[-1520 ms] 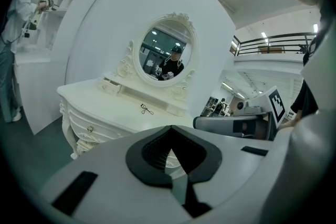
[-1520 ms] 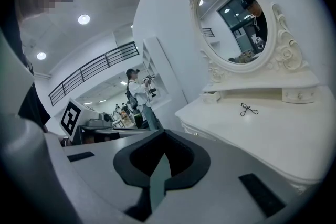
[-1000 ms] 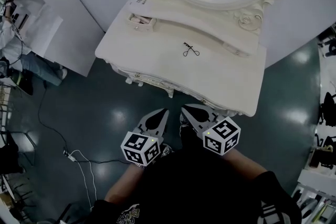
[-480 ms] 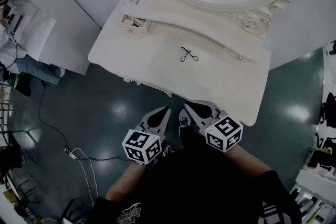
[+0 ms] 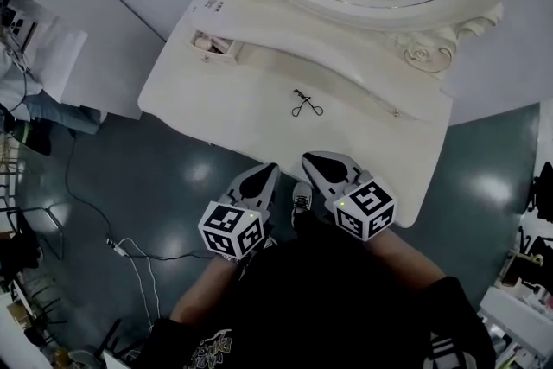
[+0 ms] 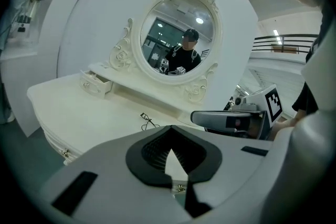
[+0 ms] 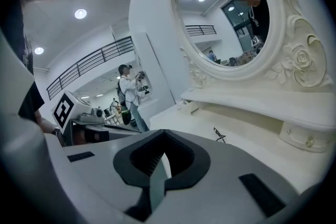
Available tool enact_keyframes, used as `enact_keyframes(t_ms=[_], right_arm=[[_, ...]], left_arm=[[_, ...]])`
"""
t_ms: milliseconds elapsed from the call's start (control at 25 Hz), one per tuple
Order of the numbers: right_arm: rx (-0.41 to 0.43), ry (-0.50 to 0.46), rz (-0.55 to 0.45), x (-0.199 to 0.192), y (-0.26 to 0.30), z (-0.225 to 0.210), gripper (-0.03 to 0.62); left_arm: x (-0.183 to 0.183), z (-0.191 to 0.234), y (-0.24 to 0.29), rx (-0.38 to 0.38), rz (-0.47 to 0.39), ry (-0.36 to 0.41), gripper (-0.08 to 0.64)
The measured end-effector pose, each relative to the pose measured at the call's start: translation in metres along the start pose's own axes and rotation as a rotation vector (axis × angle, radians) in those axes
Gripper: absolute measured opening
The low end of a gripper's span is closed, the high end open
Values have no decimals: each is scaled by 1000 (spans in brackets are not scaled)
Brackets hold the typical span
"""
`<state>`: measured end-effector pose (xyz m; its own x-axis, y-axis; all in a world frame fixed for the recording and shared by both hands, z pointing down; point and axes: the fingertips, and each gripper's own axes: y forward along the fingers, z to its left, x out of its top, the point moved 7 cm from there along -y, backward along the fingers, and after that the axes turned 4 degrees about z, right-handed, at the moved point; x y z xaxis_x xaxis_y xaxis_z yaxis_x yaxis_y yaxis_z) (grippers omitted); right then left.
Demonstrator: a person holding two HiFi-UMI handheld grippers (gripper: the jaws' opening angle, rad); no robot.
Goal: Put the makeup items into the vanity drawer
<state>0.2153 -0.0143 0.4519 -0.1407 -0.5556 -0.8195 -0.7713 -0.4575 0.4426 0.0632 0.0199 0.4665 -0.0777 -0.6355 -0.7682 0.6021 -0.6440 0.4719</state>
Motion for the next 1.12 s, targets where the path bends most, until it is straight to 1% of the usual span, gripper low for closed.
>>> enact_keyframes(t_ms=[360,640,840,1040,1120], right_arm=[[3,-28,-6,19,11,-40,31],[-30,-35,10,26,28,-68,31],[-78,-54,35,25,46,-84,32],[-148,-113,86,20,71,-102,35],[-172,-132,114,17,83,-108,74]], left_arm=[[33,0,20,35,-15,54,0],[45,7,34,49,19,81,0],[55,17,41,32,48,105,0],[65,32,51,-8,80,126,0],[71,40,53,-23,89,136,0]])
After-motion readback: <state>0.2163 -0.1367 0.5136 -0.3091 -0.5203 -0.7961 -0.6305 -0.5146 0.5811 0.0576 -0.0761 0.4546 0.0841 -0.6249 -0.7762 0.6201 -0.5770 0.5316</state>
